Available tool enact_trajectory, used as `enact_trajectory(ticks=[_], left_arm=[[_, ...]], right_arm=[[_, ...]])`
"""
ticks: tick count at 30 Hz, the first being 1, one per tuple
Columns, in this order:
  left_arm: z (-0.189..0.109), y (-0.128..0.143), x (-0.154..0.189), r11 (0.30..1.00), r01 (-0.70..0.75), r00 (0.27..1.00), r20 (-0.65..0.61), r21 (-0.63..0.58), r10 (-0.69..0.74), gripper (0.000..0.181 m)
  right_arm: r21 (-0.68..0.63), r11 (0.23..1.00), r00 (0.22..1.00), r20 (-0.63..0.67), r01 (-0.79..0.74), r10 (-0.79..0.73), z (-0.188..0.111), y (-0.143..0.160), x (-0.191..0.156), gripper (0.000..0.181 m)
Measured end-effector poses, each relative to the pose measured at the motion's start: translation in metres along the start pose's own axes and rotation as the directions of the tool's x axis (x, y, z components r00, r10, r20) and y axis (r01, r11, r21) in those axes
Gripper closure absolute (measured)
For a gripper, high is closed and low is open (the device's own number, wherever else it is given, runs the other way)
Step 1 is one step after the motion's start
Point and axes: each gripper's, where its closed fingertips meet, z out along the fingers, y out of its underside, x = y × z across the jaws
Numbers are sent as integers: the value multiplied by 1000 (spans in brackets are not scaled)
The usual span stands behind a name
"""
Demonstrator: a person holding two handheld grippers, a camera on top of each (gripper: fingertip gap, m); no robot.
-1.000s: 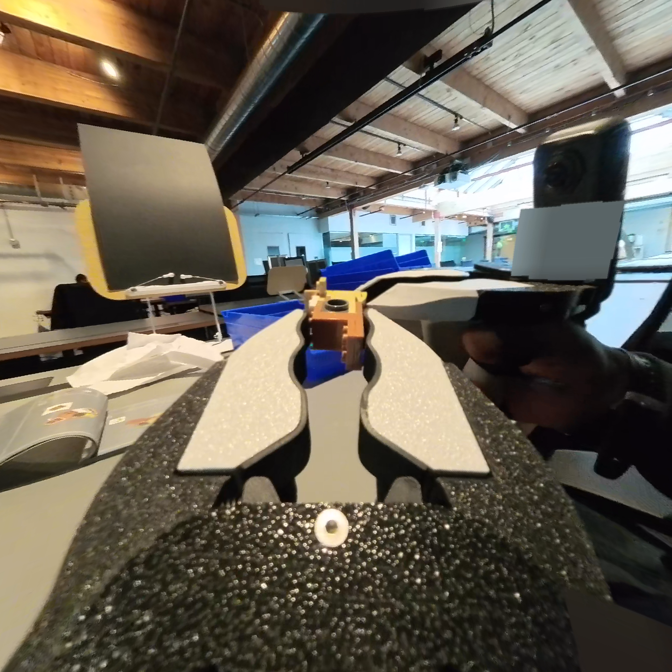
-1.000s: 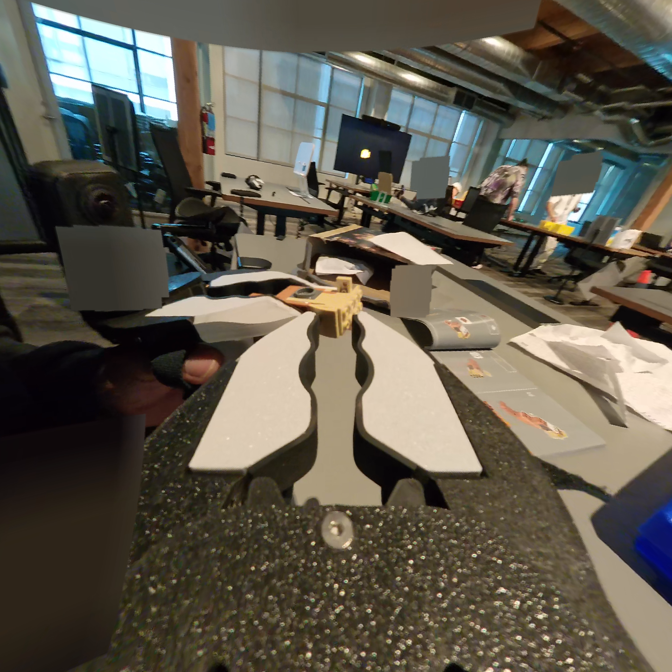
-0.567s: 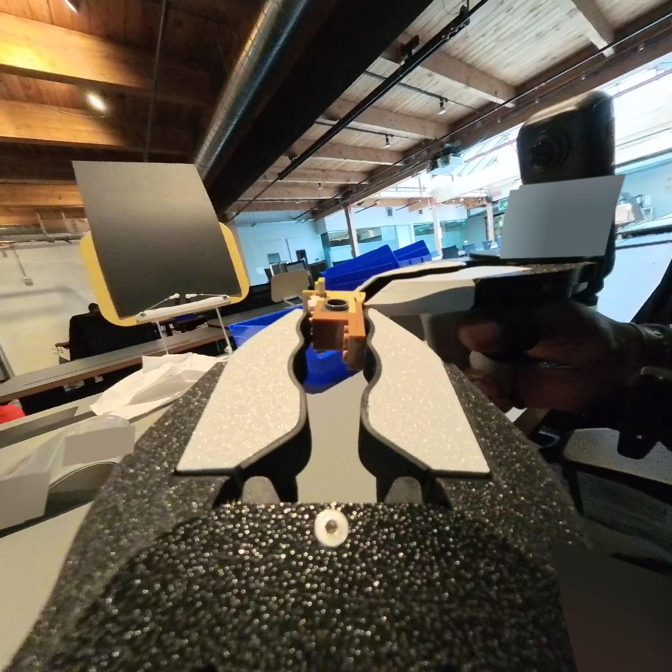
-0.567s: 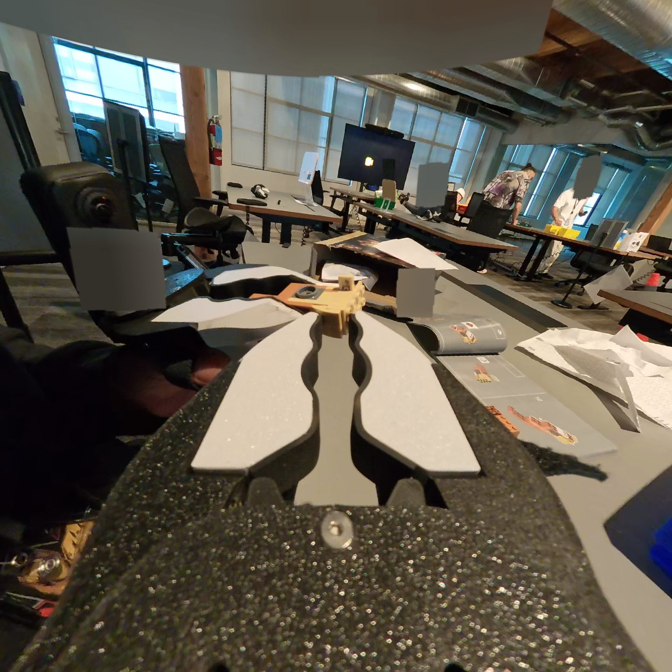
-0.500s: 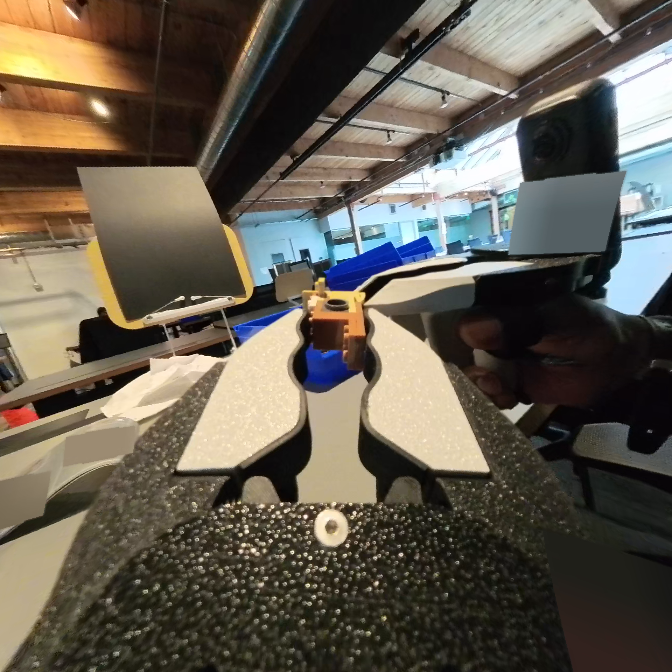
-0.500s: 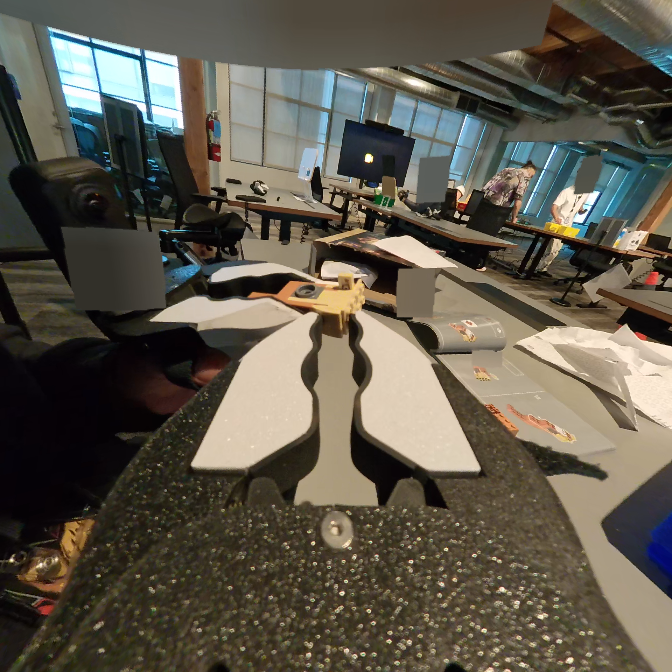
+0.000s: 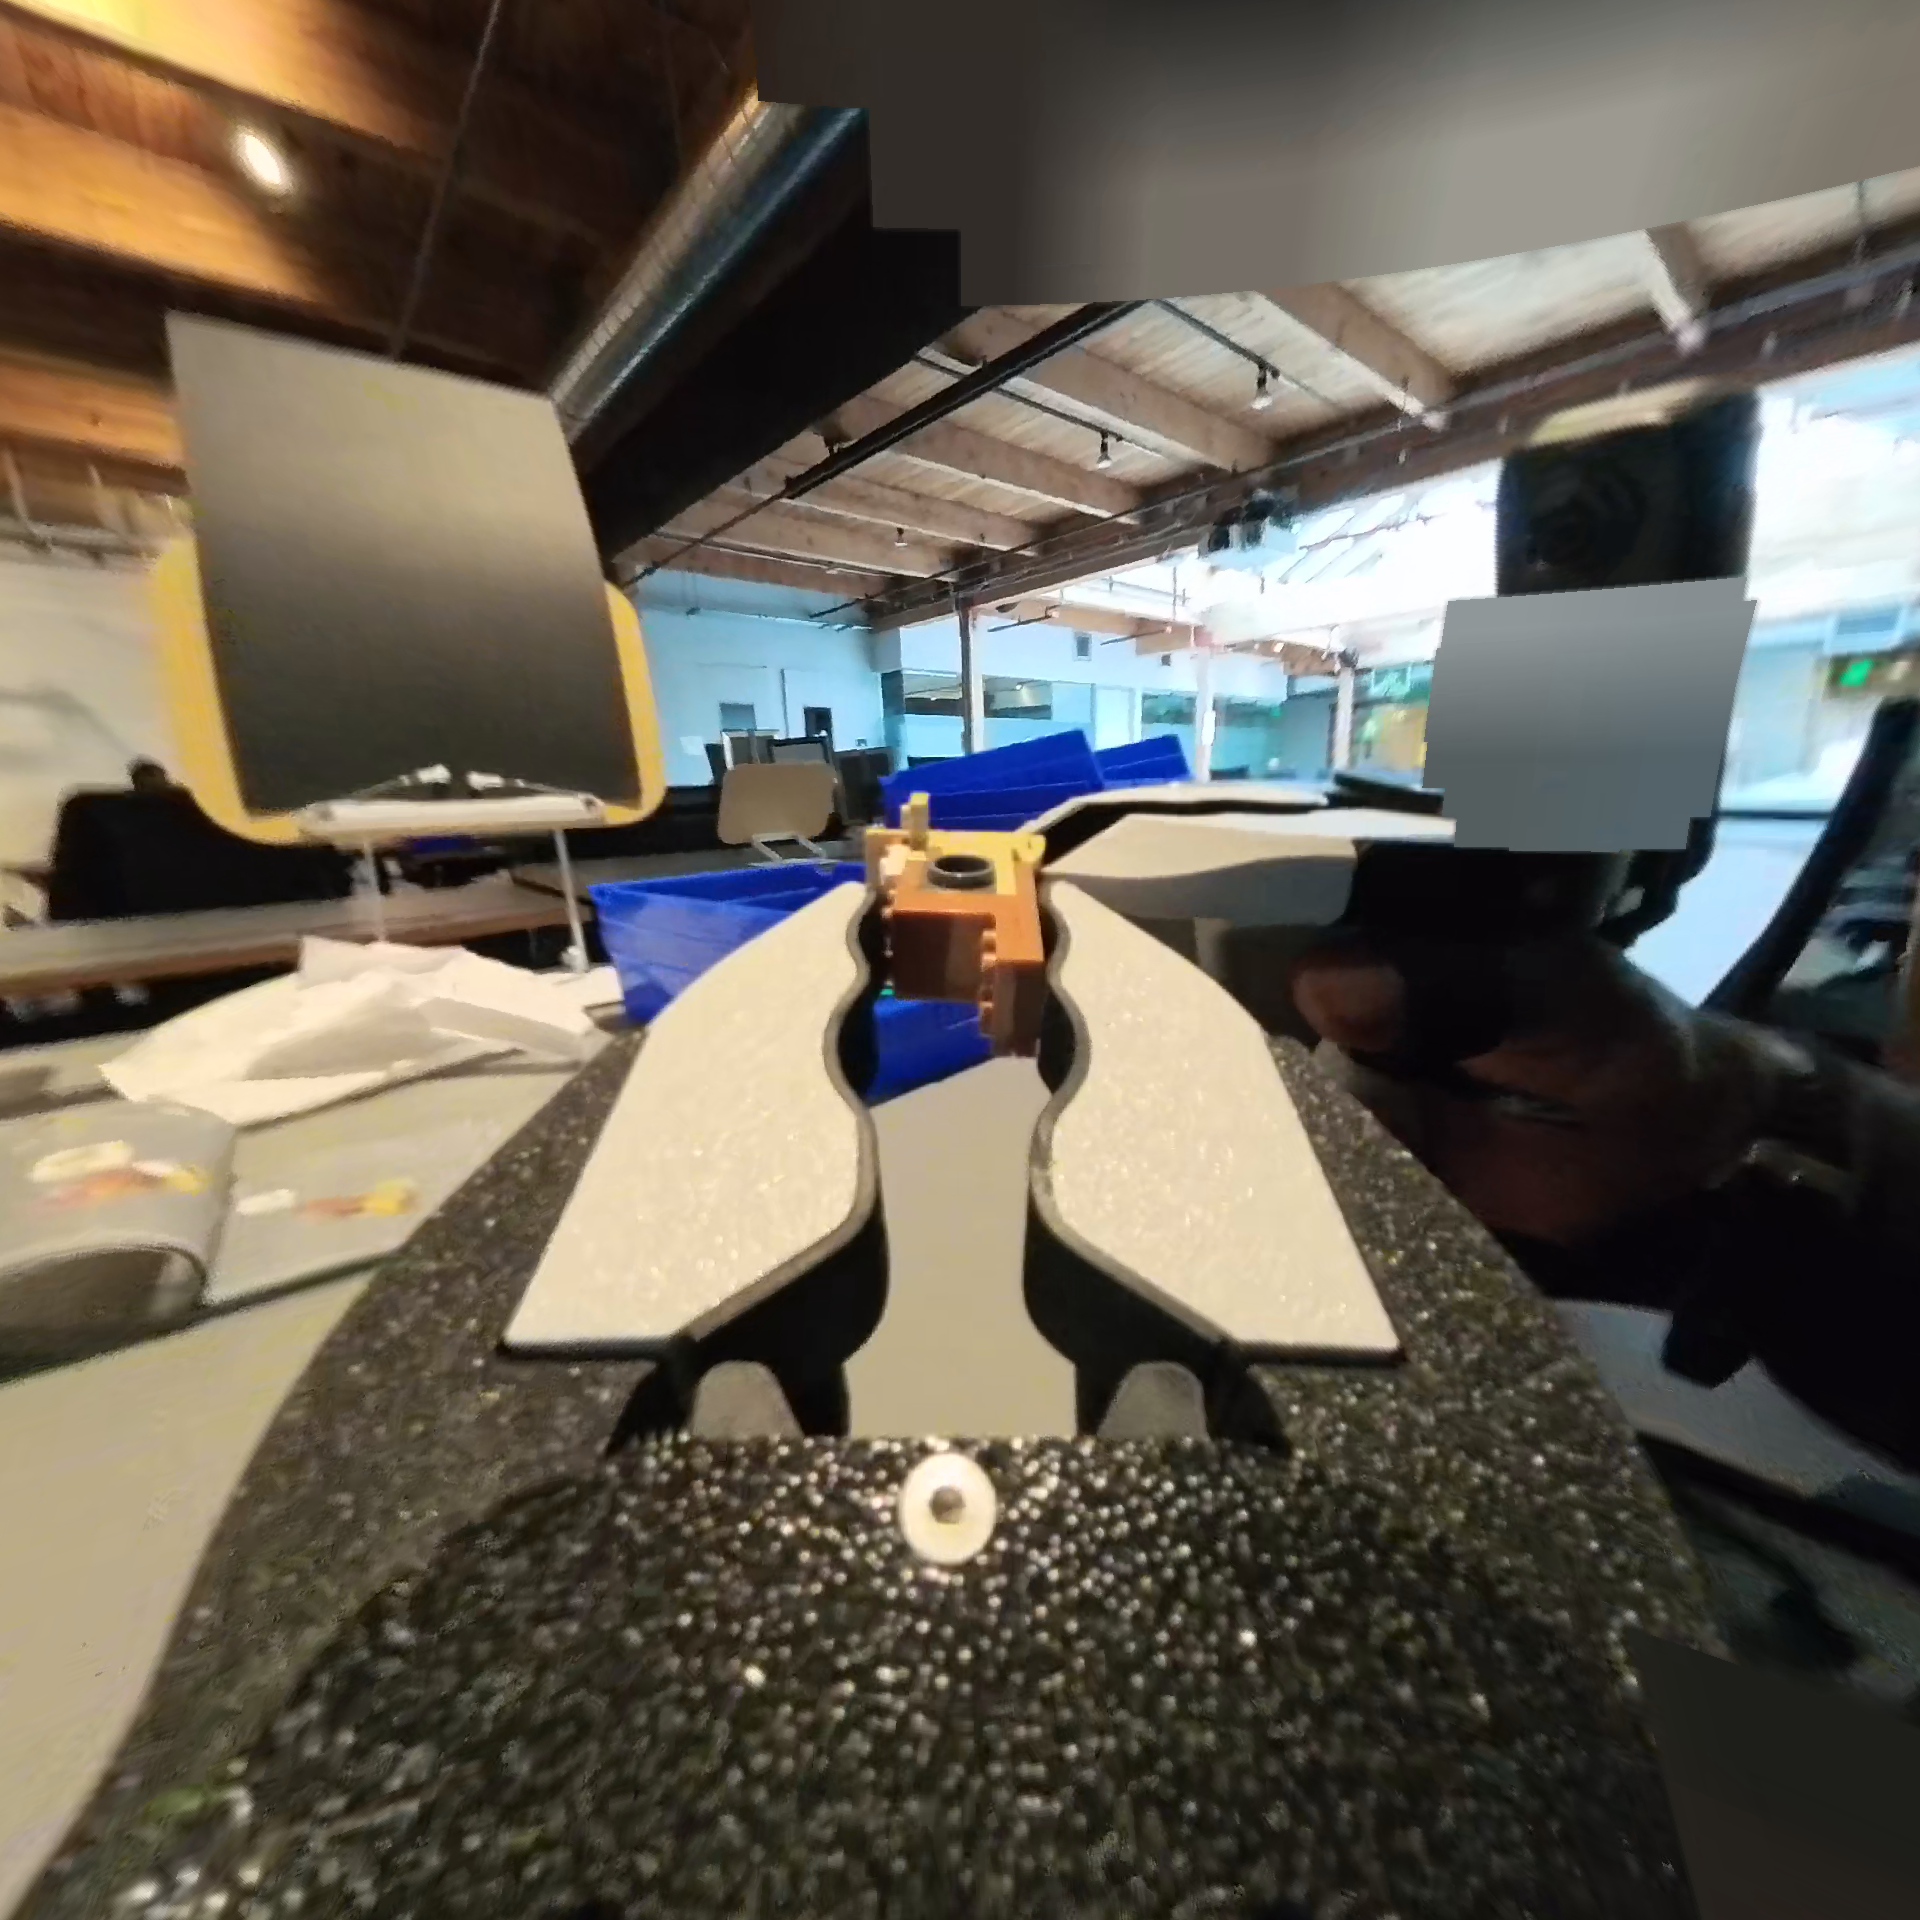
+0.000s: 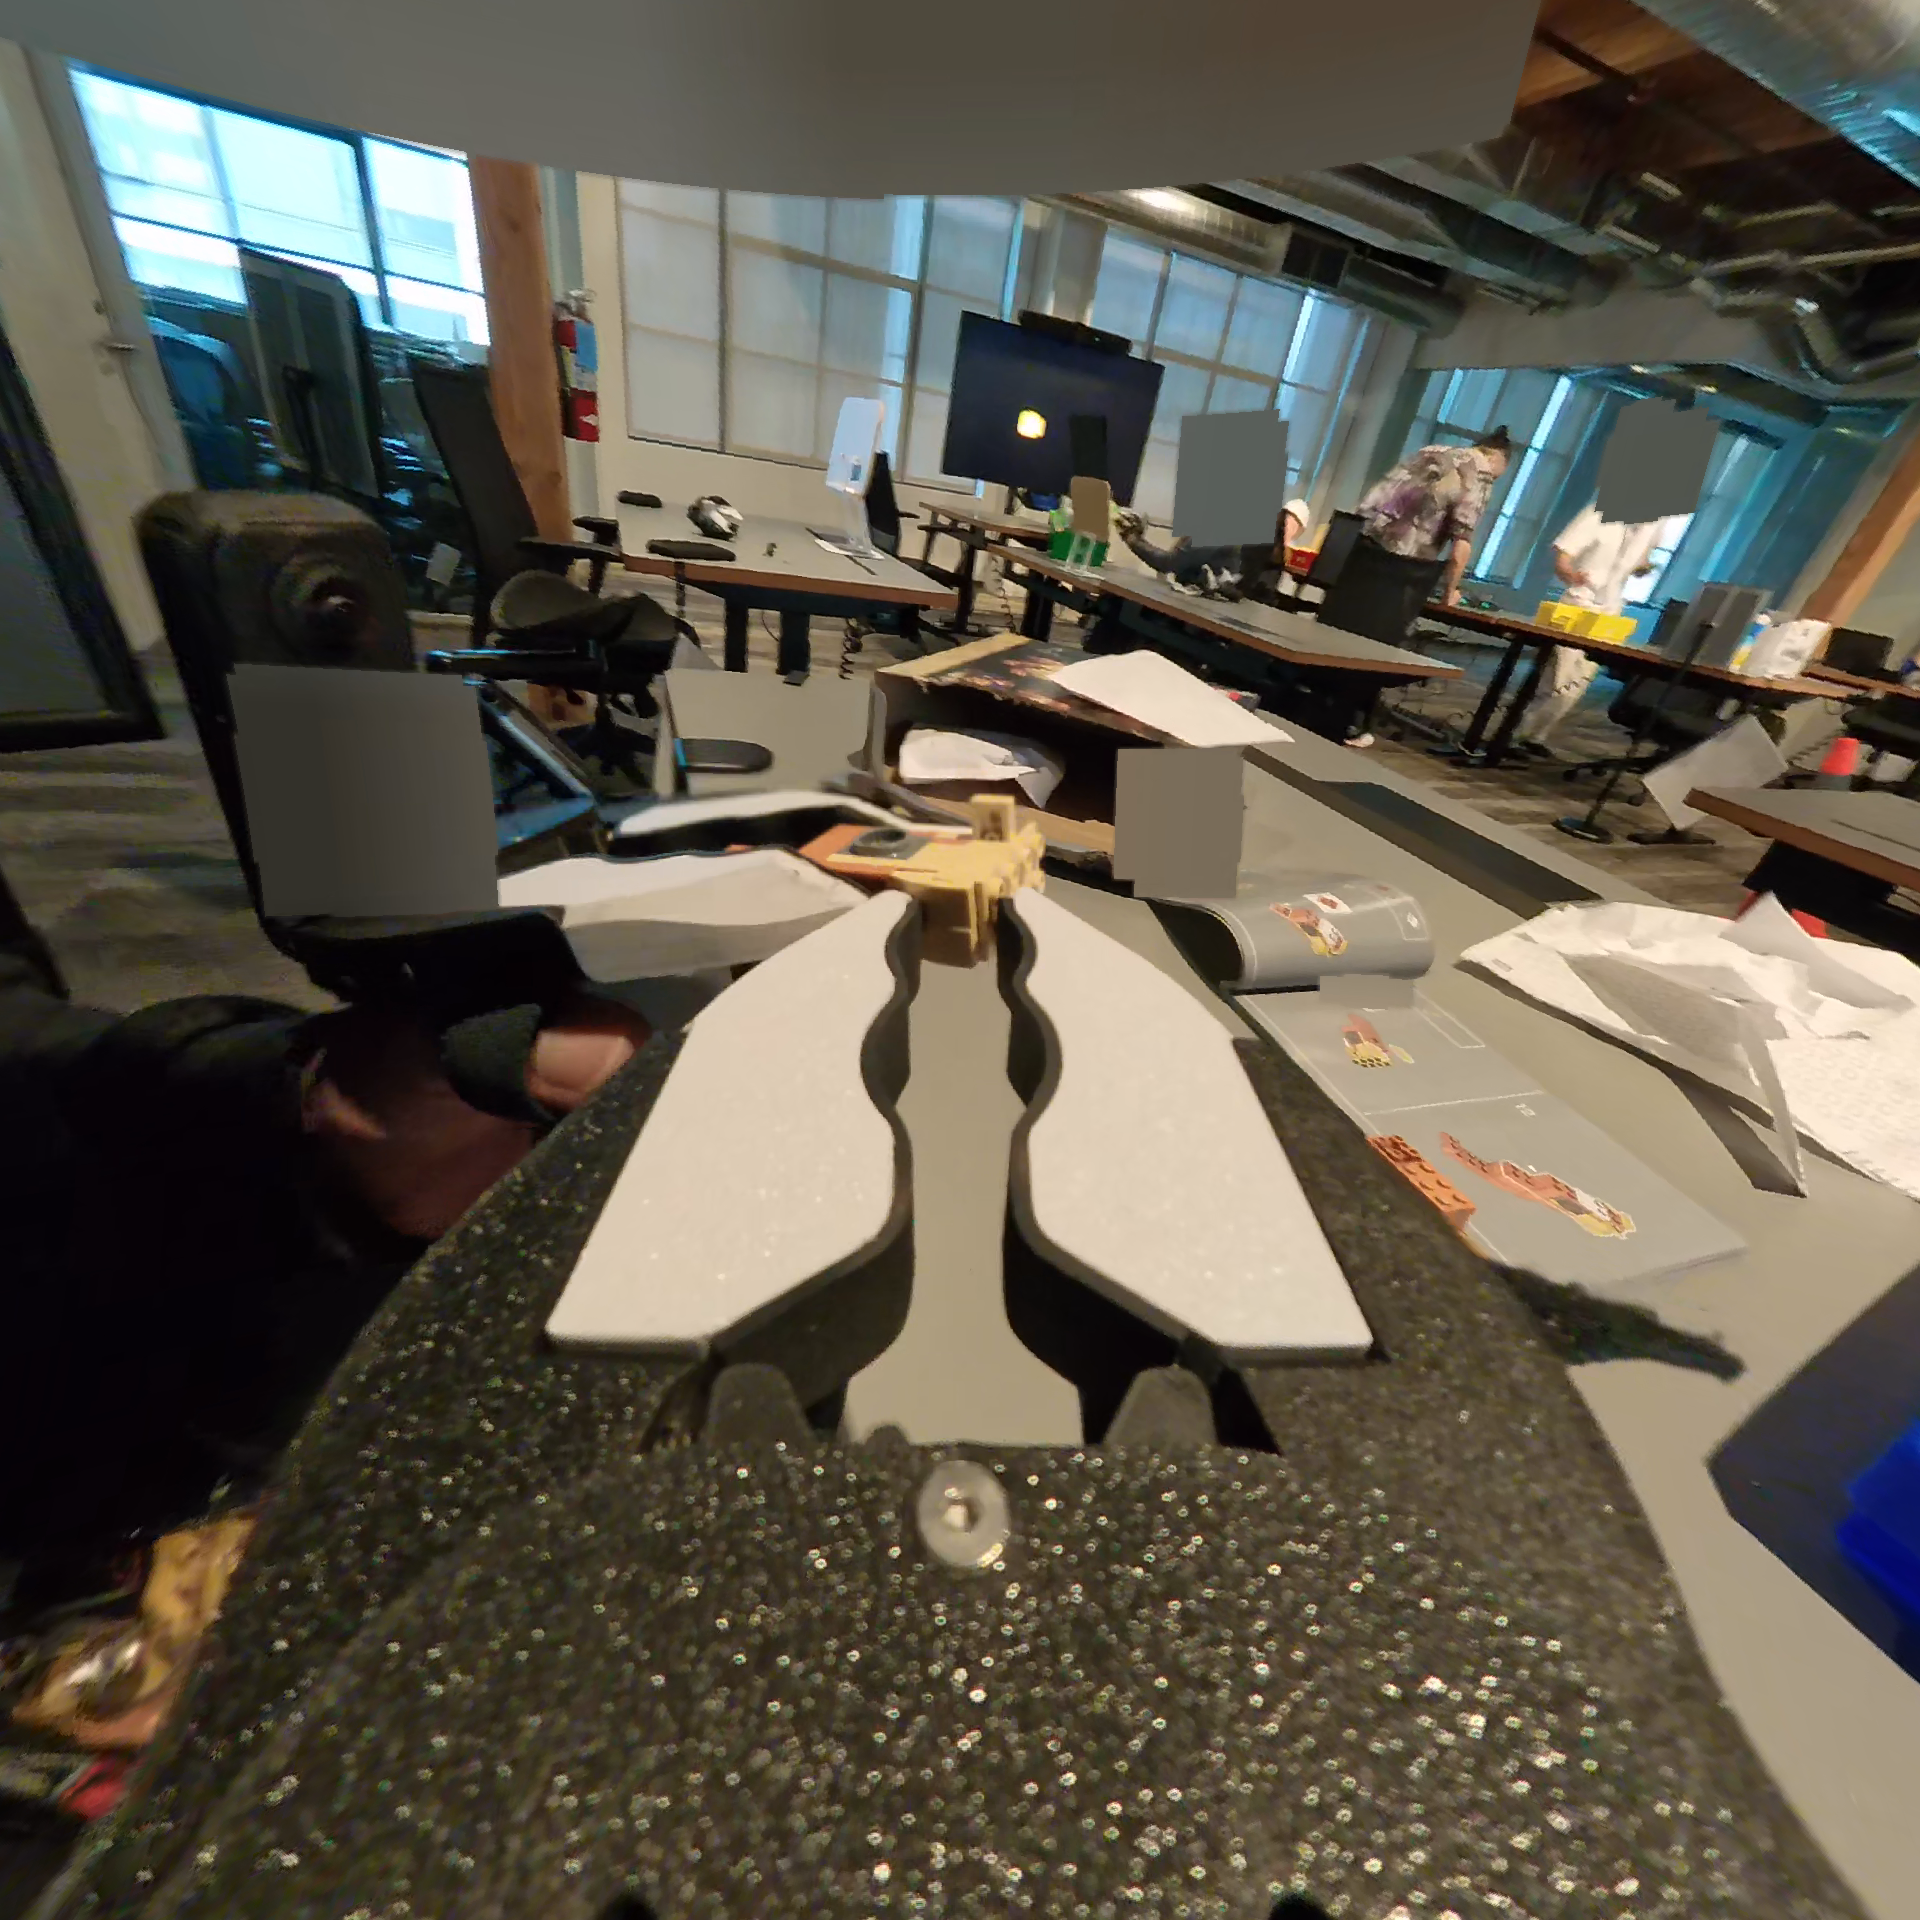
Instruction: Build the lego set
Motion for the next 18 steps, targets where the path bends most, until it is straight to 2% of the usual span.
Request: enact_trajectory(ticks=[2, 5, 8, 11, 14, 18], left_arm=[[1, 4, -4, 991, 131, 991, -4, 8, -131, 155], [2, 5, -11, 946, 322, 947, -12, 29, -322, 155], [3, 9, -20, 858, 513, 859, -24, 29, -512, 155], [4, 14, -23, 735, 677, 735, -60, 26, -675, 155], [3, 15, -22, 657, 754, 656, -102, 26, -748, 155], [3, 13, -20, 644, 764, 642, -133, 37, -755, 155]], right_arm=[[-15, 1000, 1000, -18, -5, 4, 2, 3, 3, 168], [-26, 1000, 1000, -27, -13, 12, 2, 6, 5, 158], [-11, 998, 998, -19, -61, 61, 3, 4, 6, 156], [-21, 994, 994, -30, -107, 106, 6, 7, 9, 155], [-45, 985, 986, -42, -164, 162, 10, 12, 13, 151], [-26, 962, 962, 4, -272, 272, 12, 12, 11, 148]])
